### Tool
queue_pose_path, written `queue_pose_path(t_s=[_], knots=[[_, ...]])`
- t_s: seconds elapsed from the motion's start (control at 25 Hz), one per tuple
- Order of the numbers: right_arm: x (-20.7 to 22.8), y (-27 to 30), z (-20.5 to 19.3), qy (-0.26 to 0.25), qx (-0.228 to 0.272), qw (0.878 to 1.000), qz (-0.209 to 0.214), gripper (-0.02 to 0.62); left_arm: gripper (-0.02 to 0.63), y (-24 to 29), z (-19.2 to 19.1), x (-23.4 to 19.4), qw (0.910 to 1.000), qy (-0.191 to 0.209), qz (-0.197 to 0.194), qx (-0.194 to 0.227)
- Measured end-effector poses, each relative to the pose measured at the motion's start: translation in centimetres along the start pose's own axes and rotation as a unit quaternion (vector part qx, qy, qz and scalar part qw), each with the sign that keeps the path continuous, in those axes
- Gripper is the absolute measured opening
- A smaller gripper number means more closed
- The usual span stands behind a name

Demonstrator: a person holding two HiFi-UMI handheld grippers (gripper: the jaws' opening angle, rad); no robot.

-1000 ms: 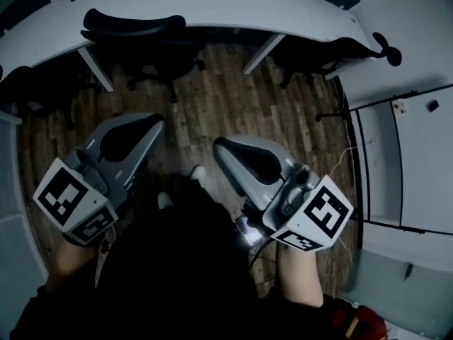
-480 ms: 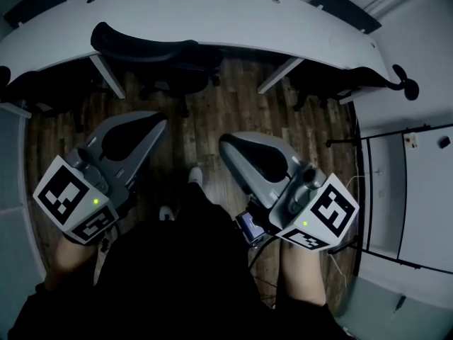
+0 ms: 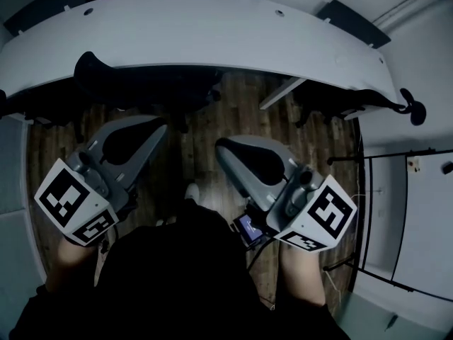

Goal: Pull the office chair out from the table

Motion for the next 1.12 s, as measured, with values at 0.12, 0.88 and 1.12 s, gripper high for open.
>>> queue_pose_path(t_s=[0.12, 0.88, 1.12], knots=[[2.9, -0.4, -0.1, 0.008, 0.002, 1.000, 0.003, 0.002, 0.002, 2.3, 0.0, -0.7, 1.0000, -0.002, 0.006, -0.001], [10.7, 6.5, 0.8, 0.016, 0.004, 1.000, 0.013, 0.001, 0.002, 3.7, 1.7, -10.7, 0.9993, 0.020, 0.029, -0.011], [10.4, 9.4, 2.6, 0.011, 0.012, 0.999, -0.034, 0.001, 0.003, 3.3, 3.5, -13.5, 0.9986, 0.037, -0.037, -0.007]])
Point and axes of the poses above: the fingertips, and each gripper's own axes: y forward along the fingers, x to its right, z out of its top, the point moved 2 cm from there along -y, backward along the fingers, and after that the axes turned 5 degrees about z, right-handed, at the moved point
